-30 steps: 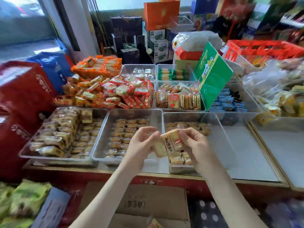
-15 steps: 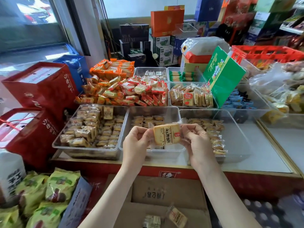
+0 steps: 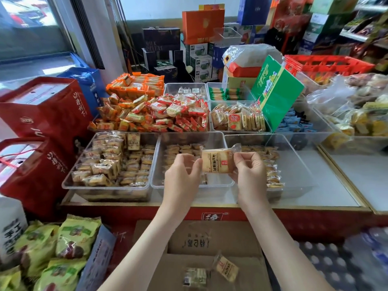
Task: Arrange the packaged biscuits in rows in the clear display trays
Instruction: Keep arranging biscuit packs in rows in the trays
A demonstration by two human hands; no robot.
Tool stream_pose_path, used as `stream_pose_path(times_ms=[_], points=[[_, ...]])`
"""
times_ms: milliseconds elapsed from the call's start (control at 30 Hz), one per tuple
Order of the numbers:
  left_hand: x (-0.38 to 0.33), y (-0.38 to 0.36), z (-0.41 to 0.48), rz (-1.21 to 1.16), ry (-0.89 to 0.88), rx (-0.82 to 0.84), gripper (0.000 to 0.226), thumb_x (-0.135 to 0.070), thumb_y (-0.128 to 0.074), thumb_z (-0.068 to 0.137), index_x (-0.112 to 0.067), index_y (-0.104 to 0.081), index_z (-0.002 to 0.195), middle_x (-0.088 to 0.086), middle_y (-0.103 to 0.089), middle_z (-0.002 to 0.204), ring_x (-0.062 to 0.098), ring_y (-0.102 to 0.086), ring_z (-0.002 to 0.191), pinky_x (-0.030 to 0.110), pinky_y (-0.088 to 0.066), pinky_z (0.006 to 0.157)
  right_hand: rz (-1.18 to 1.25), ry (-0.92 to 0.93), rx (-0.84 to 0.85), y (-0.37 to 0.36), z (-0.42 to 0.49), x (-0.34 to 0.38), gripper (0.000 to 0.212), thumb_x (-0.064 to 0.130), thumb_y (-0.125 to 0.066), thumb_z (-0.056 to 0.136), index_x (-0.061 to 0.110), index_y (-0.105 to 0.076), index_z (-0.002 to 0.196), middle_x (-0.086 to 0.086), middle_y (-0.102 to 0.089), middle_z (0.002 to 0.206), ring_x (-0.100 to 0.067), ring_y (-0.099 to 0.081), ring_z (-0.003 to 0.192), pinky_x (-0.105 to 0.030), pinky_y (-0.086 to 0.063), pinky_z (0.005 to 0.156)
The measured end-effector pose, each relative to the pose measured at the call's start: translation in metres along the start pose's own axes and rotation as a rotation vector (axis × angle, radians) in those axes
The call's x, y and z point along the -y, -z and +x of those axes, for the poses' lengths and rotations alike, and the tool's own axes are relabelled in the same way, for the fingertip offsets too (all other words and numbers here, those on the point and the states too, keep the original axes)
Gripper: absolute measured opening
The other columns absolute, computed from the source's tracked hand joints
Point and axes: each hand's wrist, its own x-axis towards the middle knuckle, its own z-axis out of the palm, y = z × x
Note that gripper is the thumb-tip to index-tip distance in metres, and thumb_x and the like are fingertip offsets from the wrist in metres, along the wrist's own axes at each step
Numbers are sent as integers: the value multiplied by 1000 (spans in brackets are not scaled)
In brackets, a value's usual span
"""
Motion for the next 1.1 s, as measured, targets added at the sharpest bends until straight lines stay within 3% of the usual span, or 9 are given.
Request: stream_pose_path(times_ms=[67,133,233,367,467,633,833,1000,1100], points=[[-6,-10,-8,-157,39,119,25,-34,-52,99,-20,-60,119,-13,-65,98,0,-62,88,5,-47,74,-82,121,44,-1,-12,1,9,16,-59,96,18,-60,87,-1,-70,88,-12,-69,84,-23,-56,70],[-7,-18,-11,-393,125,204,29,-37,-56,97,-23,-62,122,-7,-70,105,11,-66,100,25,-53,90,-101,202,217,-1,-24,1,9,13,-59,95,16,-63,89,4,-71,87,-8,-69,83,-18,-53,70],[-5,-19,-6,-666,228,186,32,-27,-65,92,-12,-61,120,6,-72,106,20,-68,101,35,-55,92,-140,296,416,7,-30,0,16,5,-53,97,15,-66,99,8,-70,91,-6,-65,88,-16,-50,75],[-3,-15,-2,-895,278,275,25,-15,-60,91,-3,-64,113,14,-71,107,26,-68,104,37,-56,92,-240,357,258,24,-11,-1,26,9,-56,96,25,-61,116,15,-63,109,-4,-58,106,-23,-47,93],[-1,-18,-3,-974,315,360,36,-18,-62,83,-2,-63,116,14,-71,111,26,-68,106,40,-56,92,-180,140,261,37,11,2,27,17,-60,95,27,-62,119,11,-67,109,-10,-61,107,-29,-52,93],[-2,-25,0,-1043,367,442,37,-17,-60,82,-2,-62,115,14,-72,110,27,-69,104,37,-59,85,-16,-12,377,54,29,13,19,5,-60,91,16,-71,101,-4,-74,96,-19,-69,94,-25,-57,75],[-9,-51,6,-1023,380,439,30,-17,-60,82,-4,-64,109,12,-74,103,25,-71,99,35,-60,83,-1,24,286,72,47,7,24,0,-60,92,20,-72,94,-3,-71,90,-20,-66,91,-34,-57,80],[-19,-96,14,-893,383,349,15,-10,-57,95,-6,-66,106,9,-74,98,19,-71,91,28,-60,79,-622,407,208,96,68,0,24,15,-63,93,23,-59,115,9,-56,107,-9,-56,98,-14,-49,83],[-28,-135,19,-714,324,378,26,-26,-60,92,-11,-65,113,5,-72,97,15,-68,87,27,-56,76,-771,263,472,111,84,-5,67,43,-65,86,26,-37,145,9,-42,137,-7,-40,126,-18,-37,101]])
